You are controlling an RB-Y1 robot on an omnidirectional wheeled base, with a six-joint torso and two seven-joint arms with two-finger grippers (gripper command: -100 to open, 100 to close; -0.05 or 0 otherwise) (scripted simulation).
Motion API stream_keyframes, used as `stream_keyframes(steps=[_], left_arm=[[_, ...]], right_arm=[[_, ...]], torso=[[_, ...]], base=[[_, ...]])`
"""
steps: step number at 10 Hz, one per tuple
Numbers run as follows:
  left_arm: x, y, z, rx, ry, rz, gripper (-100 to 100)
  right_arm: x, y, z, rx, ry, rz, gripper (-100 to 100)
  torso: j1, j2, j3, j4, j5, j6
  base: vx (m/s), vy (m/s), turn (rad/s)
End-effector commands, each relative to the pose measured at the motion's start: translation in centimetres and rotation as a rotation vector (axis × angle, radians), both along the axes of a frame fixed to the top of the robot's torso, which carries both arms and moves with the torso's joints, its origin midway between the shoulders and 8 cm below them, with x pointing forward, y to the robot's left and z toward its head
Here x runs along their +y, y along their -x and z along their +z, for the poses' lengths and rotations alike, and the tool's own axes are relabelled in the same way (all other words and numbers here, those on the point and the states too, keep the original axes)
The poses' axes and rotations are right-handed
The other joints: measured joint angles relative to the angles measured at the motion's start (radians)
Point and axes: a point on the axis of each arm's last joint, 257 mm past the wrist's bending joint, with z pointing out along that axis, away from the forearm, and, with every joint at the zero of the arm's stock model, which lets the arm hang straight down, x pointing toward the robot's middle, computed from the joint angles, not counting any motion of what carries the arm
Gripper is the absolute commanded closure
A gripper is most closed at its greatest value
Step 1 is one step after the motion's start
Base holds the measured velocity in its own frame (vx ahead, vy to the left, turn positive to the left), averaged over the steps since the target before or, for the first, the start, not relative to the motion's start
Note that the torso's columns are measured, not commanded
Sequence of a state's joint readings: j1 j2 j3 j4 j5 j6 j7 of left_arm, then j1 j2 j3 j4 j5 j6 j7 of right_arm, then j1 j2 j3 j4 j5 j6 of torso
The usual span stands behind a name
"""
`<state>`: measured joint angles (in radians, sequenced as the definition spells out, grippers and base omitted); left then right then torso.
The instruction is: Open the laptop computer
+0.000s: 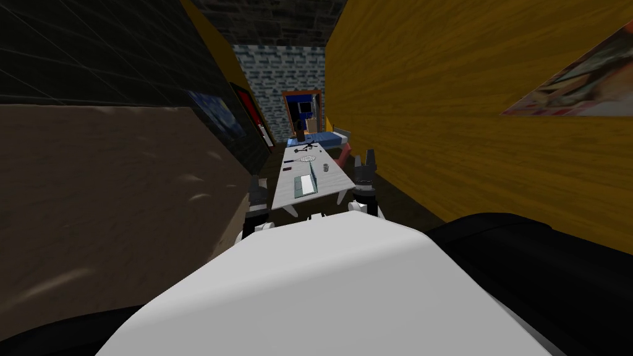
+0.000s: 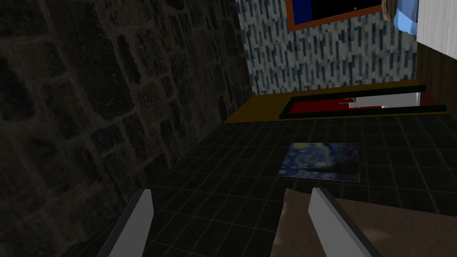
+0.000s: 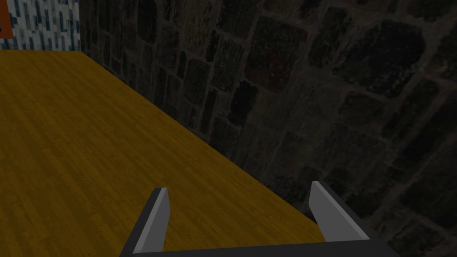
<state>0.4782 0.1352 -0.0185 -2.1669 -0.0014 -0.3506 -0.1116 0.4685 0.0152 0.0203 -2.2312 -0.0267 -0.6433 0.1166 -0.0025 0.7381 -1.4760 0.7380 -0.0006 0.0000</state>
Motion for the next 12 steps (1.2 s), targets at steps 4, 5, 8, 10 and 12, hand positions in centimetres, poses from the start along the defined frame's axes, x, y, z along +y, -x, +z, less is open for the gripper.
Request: stream_keyframes(steps=[4,5,8,10,12], left_arm=[[0.8,-2.6,-5.5,0.146,-0.077,0.047,-100],[1.0,-3.2,-7.1,0.186,-0.085,0.063,-100],[1.3,-3.9,-9.2,0.239,-0.101,0.082,-100],[1.6,-4.4,-11.0,0.283,-0.123,0.093,-100],[2.0,-4.8,-12.9,0.333,-0.156,0.103,-100]], right_arm=[[0.0,0.0,0.0,0.0,0.0,0.0,0],[0.0,0.0,0.0,0.0,0.0,0.0,0],[0.0,0.0,0.0,0.0,0.0,0.0,0],[0.0,0.0,0.0,0.0,0.0,0.0,0],[0.0,0.0,0.0,0.0,0.0,0.0,0]], torso=[[0.003,0.001,0.0,0.0,0.001,0.0],[0.003,0.0,0.0,0.0,0.001,0.0],[0.006,0.0,0.0,0.0,0.002,0.0],[0.002,0.0,0.0,0.0,0.0,0.0],[0.001,0.0,0.0,0.0,0.0,0.0]], base=[[0.026,-0.184,-0.007],[0.013,-0.206,-0.013],[0.014,-0.143,-0.005],[0.019,-0.148,-0.007],[0.008,-0.158,-0.008]])
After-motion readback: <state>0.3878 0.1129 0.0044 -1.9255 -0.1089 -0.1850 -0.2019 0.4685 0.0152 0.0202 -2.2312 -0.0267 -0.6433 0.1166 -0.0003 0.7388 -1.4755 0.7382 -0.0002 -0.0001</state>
